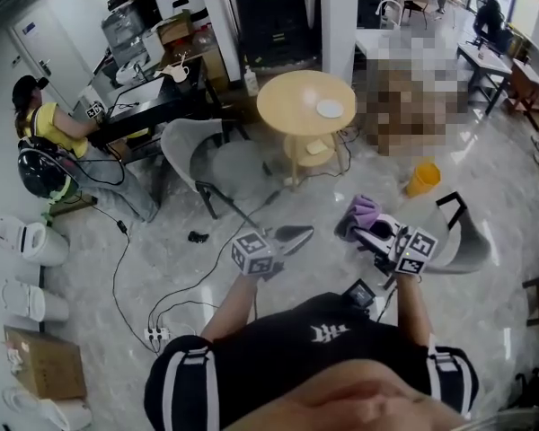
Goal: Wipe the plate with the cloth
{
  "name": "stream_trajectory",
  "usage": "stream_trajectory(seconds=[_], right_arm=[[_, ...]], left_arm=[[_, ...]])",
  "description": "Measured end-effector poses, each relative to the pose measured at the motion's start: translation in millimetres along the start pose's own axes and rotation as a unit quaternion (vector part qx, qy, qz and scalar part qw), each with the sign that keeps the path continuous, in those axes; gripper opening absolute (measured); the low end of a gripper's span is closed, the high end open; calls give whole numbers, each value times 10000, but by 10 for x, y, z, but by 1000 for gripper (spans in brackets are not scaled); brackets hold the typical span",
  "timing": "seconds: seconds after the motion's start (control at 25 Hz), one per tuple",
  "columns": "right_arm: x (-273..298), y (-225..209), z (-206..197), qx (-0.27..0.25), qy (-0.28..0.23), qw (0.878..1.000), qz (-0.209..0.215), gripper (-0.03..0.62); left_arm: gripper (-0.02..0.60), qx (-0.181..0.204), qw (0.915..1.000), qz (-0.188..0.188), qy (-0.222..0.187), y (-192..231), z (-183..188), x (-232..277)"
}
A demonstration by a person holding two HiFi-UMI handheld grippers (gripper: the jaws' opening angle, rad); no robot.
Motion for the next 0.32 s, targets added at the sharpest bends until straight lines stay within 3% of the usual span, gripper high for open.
stream_trajectory(seconds=[0.32], right_arm=[[-100, 22, -48, -10, 112, 9997, -211, 87]], left_arm=[[5, 67, 9999, -111, 39, -101, 33, 44]])
Point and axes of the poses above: the fingertips, and each gripper's own axes: x forward along the fingers, y to its left, z out of its top, the point moved 5 cm from there along -x, backward along the fingers
